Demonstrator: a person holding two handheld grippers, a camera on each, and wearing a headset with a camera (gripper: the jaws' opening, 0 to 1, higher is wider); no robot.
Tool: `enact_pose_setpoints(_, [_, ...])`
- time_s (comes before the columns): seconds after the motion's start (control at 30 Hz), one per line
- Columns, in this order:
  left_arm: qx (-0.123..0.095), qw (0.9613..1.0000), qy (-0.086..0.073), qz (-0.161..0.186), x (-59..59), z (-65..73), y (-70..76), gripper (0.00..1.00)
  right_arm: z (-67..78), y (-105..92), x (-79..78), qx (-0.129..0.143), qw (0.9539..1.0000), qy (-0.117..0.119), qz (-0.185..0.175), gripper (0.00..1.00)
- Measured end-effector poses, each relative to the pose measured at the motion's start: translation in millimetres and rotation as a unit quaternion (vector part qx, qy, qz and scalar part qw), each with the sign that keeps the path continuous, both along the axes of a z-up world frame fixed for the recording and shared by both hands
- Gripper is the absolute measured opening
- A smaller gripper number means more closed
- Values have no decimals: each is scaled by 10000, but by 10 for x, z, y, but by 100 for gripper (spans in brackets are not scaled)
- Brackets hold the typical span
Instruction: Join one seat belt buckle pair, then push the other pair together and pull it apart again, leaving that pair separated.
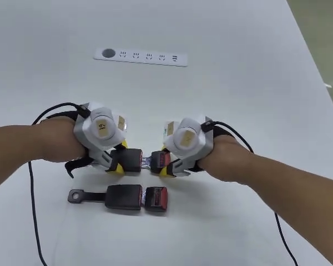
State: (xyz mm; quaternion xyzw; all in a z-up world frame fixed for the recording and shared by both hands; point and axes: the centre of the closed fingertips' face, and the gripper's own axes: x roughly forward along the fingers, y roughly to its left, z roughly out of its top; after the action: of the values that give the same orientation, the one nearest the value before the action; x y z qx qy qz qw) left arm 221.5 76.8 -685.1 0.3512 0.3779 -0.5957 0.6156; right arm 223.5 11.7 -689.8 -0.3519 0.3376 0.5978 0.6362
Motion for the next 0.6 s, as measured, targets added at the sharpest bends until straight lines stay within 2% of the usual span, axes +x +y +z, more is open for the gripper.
enact_pose_setpoints(0.37, [2, 10000, -16, -17, -7, -7, 1, 33, 12, 26, 7, -33, 10000, -60, 47, 30])
enact_pose_setpoints(0.6, [8, 10000, -17, -15, -4, -17, -3, 33, 24, 111, -5, 16, 10000, -70, 37, 30])
